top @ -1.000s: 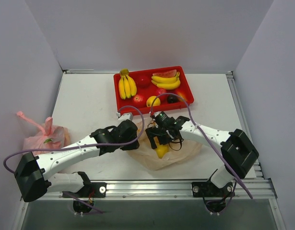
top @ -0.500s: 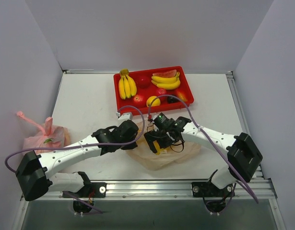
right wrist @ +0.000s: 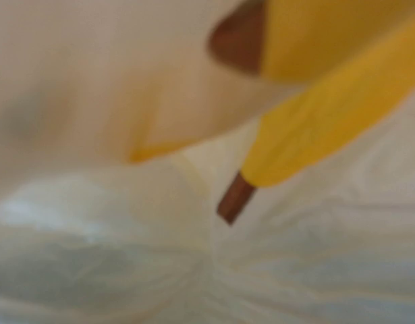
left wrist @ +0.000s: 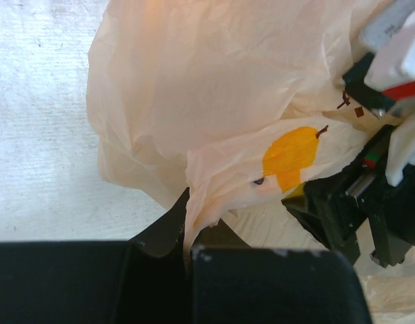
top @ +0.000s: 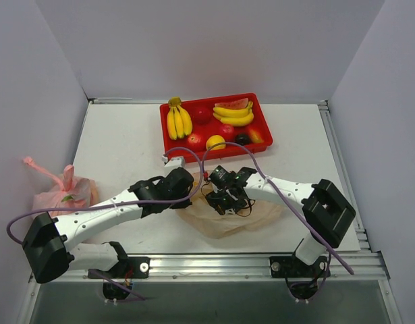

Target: Untie the knot of the plastic bag and take out the fruit

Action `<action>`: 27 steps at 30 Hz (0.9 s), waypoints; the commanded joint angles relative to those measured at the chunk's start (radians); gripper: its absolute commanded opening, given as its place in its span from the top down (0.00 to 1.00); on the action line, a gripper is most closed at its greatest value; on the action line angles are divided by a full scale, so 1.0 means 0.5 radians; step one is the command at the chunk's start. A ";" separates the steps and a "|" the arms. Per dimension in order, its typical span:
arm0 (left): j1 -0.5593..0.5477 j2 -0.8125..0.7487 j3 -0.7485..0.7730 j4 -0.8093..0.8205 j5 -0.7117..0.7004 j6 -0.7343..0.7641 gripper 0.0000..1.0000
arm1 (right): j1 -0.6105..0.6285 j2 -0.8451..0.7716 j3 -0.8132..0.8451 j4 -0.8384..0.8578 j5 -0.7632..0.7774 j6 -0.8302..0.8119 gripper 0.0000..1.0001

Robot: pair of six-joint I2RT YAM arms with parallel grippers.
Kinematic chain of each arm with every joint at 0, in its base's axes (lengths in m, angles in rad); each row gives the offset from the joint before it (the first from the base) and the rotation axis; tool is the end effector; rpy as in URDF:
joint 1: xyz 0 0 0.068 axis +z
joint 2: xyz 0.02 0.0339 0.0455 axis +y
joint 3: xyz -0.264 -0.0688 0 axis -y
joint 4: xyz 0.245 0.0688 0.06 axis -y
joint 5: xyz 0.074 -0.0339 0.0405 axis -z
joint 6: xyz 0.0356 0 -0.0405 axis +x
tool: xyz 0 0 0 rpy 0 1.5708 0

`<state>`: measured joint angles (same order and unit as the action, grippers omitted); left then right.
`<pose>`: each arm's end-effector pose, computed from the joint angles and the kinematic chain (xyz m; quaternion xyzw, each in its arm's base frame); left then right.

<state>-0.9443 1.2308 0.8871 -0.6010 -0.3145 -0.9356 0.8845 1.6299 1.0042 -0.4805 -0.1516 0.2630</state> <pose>0.1532 -0.1929 0.2489 -0.0441 0.9399 -0.1577 0.2997 0.1975 0.2496 0.1846 -0.3133 0.9185 0.1865 0.1528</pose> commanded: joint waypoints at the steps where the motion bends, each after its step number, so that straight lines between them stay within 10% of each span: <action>1: 0.060 -0.023 0.042 0.076 -0.061 0.064 1.00 | 0.032 -0.127 0.026 -0.091 0.110 -0.041 0.67; 12: 0.260 -0.114 0.223 0.061 -0.174 0.499 1.00 | 0.023 -0.232 0.179 0.233 0.202 -0.152 1.00; 27: 0.260 -0.529 -0.017 -0.230 -0.297 0.457 1.00 | 0.023 -0.995 0.041 0.504 -0.206 -0.354 0.97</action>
<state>-0.8181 0.9947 0.8562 -0.6476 -0.4248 -0.6968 0.8940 1.1854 0.9958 -0.2440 -0.1787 0.1360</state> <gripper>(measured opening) 0.046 0.667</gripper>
